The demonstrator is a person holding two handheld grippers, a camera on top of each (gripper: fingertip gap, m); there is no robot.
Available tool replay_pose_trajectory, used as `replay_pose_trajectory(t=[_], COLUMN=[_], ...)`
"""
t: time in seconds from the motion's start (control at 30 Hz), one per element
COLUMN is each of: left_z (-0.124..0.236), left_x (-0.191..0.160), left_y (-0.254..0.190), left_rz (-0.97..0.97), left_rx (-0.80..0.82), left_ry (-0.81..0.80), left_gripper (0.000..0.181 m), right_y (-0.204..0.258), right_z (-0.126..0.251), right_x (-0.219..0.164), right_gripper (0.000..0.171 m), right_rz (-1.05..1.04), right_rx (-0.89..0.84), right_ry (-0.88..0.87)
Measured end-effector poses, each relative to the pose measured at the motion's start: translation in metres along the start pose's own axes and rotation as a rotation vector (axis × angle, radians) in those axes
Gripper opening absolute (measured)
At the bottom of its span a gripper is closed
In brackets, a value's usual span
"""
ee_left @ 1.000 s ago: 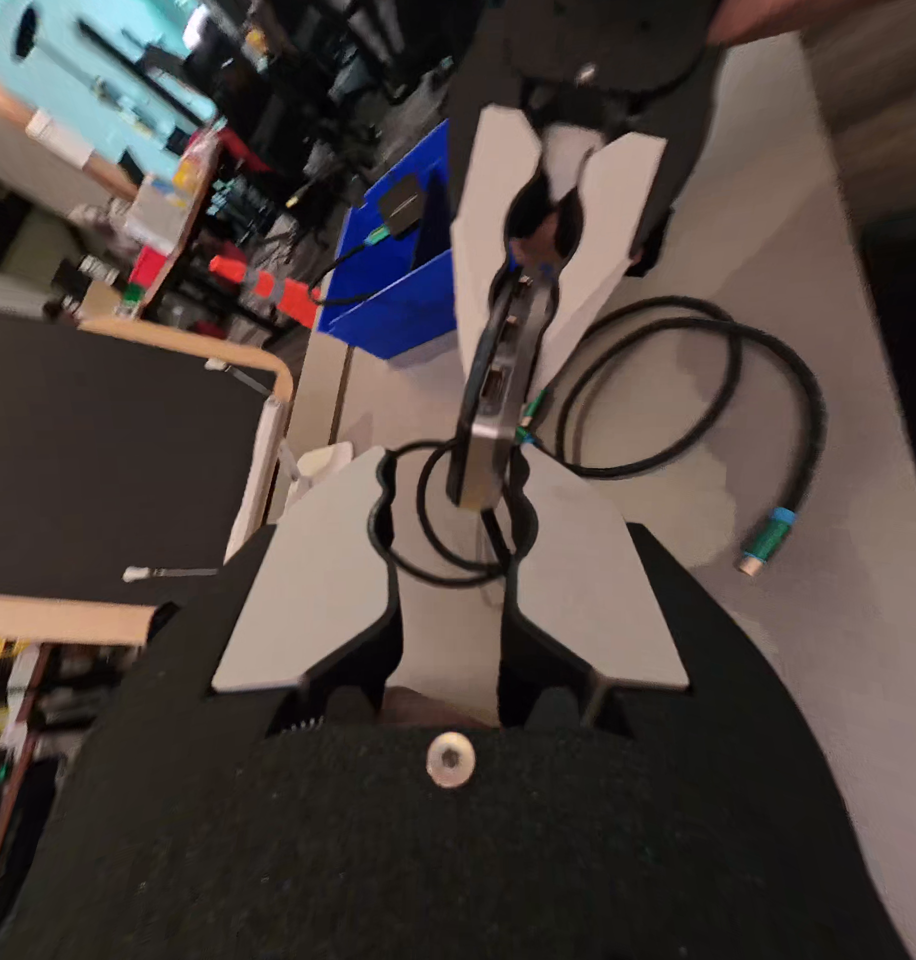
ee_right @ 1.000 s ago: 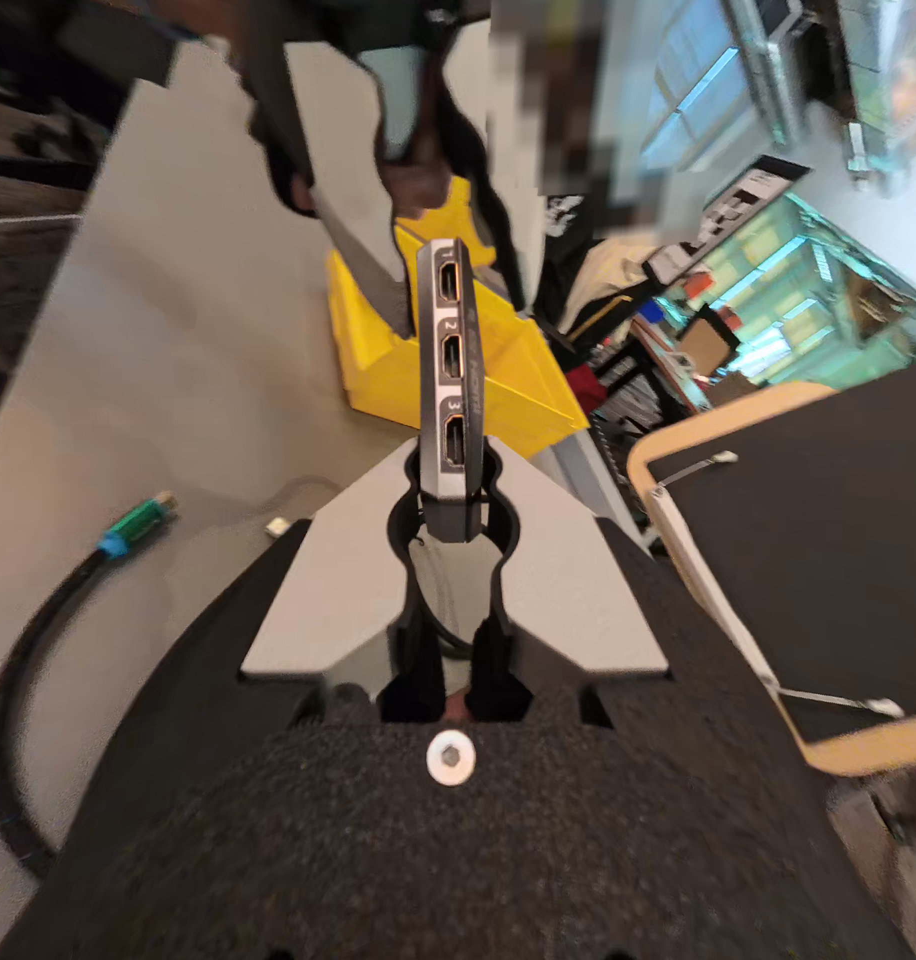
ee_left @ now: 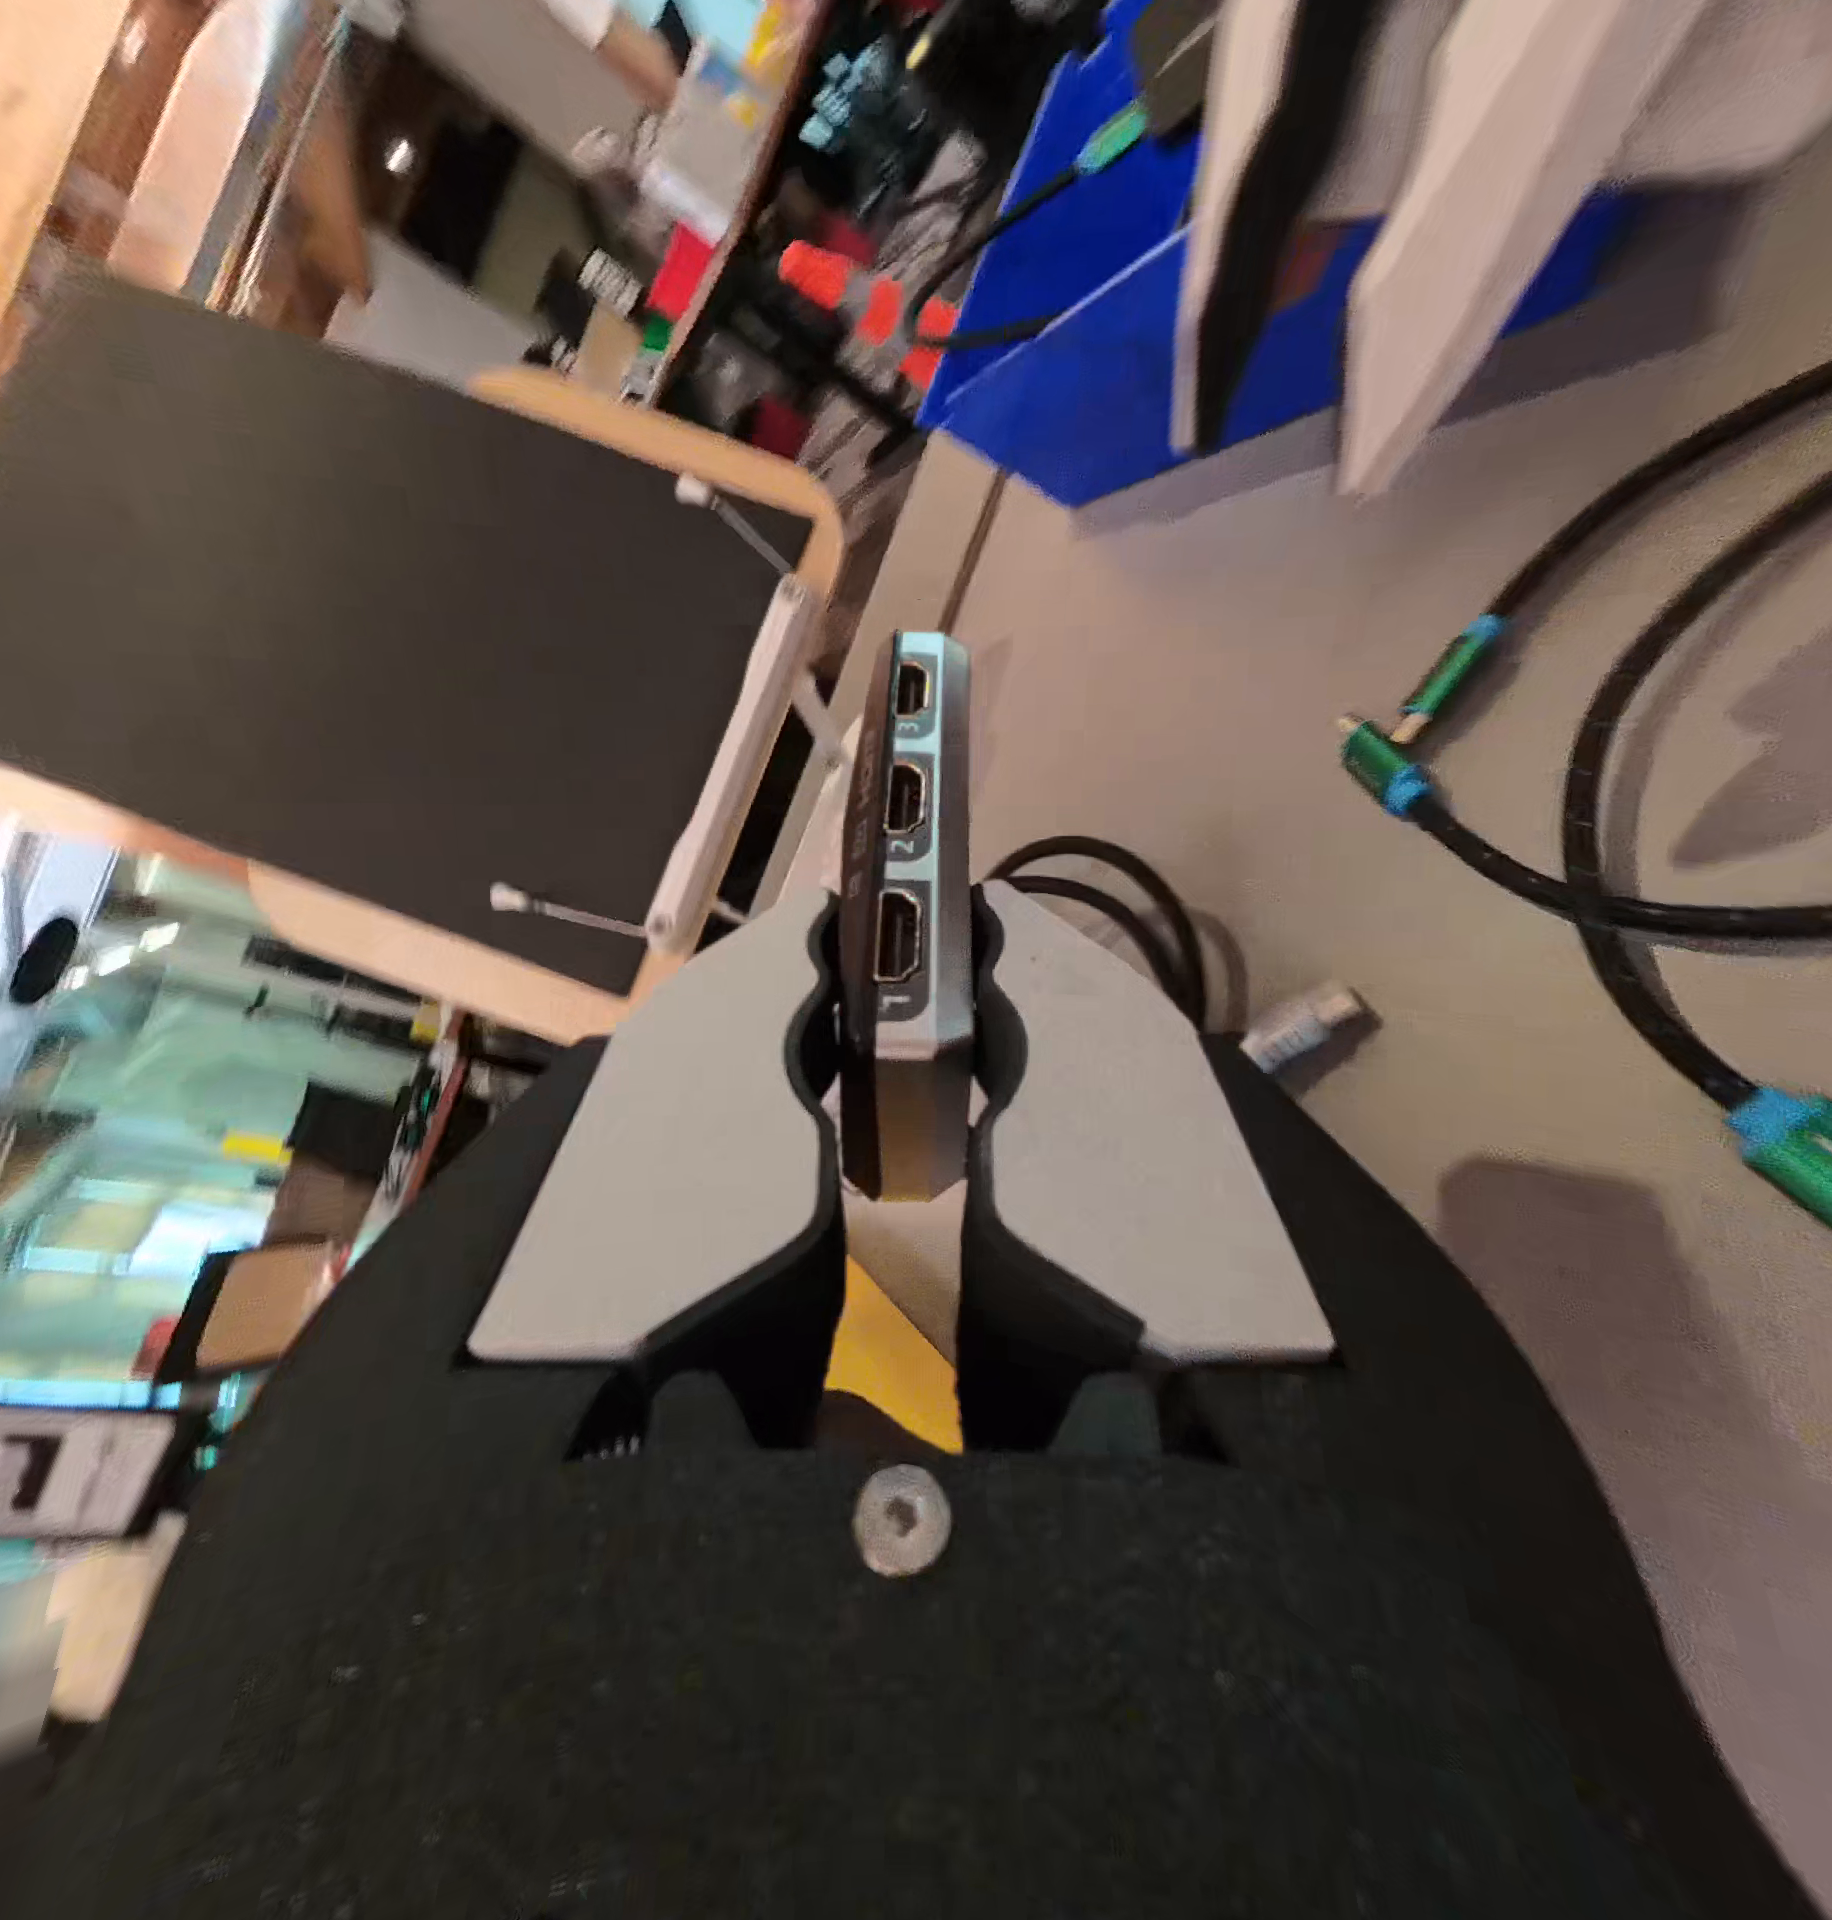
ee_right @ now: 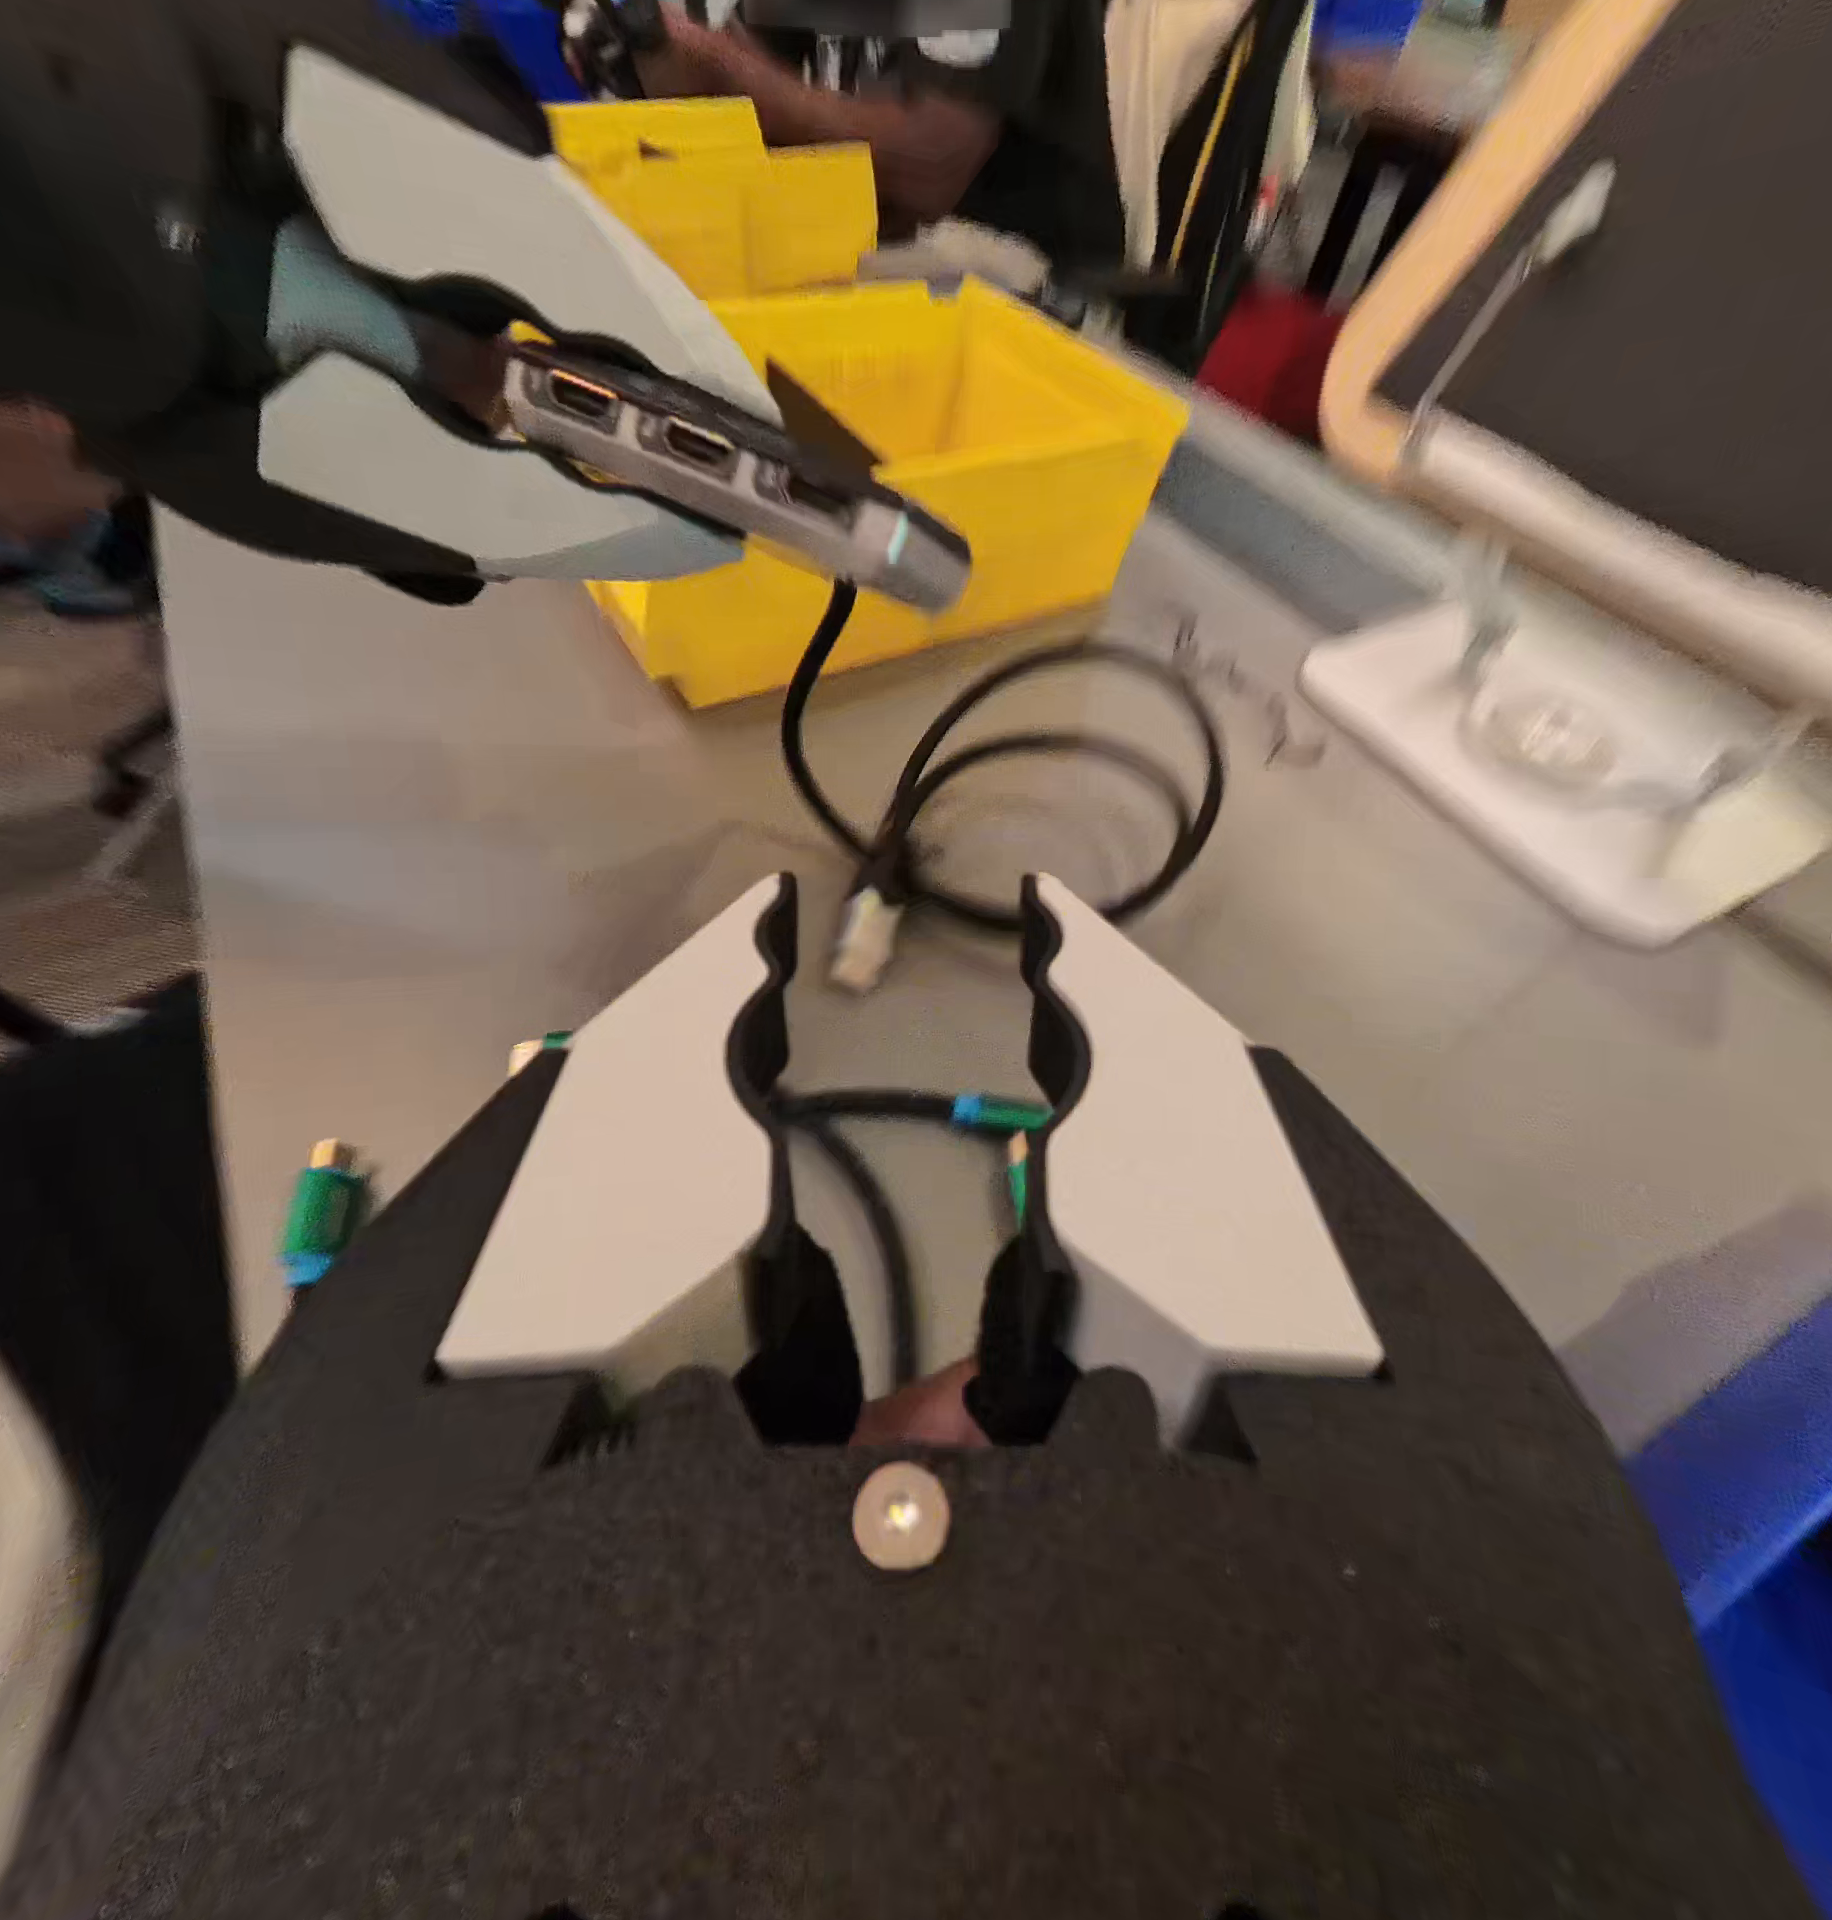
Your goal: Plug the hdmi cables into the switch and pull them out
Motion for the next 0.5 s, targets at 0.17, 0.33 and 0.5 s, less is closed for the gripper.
replay_pose_trajectory(t=[0.17,0.33,0.5], left_z=[-0.007,0.004,0.013], left_x=[-0.017,-0.022,-0.034], left_y=[-0.041,-0.041,-0.048], left_rz=[0.030,0.235,0.284], left_rx=[0.108,0.145,0.144], left_ry=[-0.002,-0.079,-0.118], left_gripper=[0.021,0.021,0.021], right_y=[0.002,0.048,0.050], right_z=[-0.011,-0.024,-0.041], right_x=[-0.038,-0.063,-0.067], right_gripper=[0.061,0.061,0.059], right_rz=[-0.284,-0.029,0.160], right_rx=[0.264,0.390,0.318], right_ry=[0.184,0.238,0.092])
Point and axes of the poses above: each gripper's, where its closed fingertips meet, z back along the fingers, x out of its top, y = z × x across the jaws, the point moved 10 cm from there along z, back along the fingers, and after that the axes turned 4 degrees about -z, right-handed, at the moved point
